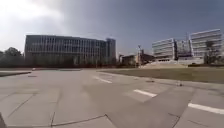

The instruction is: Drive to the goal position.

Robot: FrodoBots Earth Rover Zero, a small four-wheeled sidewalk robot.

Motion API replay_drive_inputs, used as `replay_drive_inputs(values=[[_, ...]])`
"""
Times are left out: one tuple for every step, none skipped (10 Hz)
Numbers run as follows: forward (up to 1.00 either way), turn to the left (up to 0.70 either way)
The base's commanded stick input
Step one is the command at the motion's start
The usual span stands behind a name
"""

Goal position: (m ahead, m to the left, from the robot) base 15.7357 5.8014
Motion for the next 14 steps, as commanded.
replay_drive_inputs(values=[[0.7, 0.0], [0.7, 0.0], [0.7, 0.0], [0.7, 0.0], [0.7, 0.0], [0.7, 0.0], [0.7, 0.0], [0.7, 0.0], [0.7, 0.0], [0.7, 0.0], [0.7, 0.0], [0.7, 0.0], [0.7, 0.0], [0.7, 0.0]])
